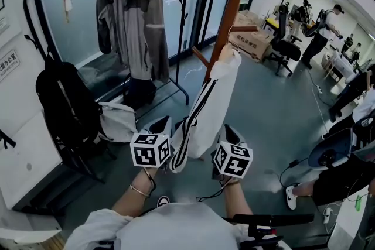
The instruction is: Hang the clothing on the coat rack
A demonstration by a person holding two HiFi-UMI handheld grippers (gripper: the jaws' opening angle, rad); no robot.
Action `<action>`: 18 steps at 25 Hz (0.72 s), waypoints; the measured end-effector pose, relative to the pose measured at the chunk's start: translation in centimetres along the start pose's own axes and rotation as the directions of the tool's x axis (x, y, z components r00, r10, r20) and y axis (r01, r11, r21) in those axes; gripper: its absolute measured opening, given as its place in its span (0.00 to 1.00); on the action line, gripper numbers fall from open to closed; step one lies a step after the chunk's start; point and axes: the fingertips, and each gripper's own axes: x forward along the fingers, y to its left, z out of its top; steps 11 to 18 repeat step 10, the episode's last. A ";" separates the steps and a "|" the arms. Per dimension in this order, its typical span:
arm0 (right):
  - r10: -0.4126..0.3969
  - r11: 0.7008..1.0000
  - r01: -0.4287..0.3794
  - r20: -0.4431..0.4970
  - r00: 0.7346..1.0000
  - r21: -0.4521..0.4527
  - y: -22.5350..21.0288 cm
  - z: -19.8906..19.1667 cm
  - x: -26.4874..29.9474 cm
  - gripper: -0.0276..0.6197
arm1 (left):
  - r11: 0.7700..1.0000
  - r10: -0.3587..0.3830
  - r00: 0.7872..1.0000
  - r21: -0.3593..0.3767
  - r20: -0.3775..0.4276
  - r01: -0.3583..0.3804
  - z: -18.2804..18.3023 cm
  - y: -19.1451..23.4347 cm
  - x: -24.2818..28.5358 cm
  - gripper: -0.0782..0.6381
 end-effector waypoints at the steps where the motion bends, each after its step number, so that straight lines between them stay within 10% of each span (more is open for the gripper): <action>1: 0.000 1.000 0.000 0.000 1.000 0.000 0.0 0.0 0.0 0.08 | 1.000 0.000 1.000 -0.004 -0.001 0.000 -0.1 0.0 -0.1 0.12; 18: -0.005 1.000 0.005 0.003 1.000 0.005 -0.2 0.1 -0.7 0.08 | 1.000 -0.001 1.000 -0.003 -0.013 0.001 -0.7 -0.2 -0.6 0.12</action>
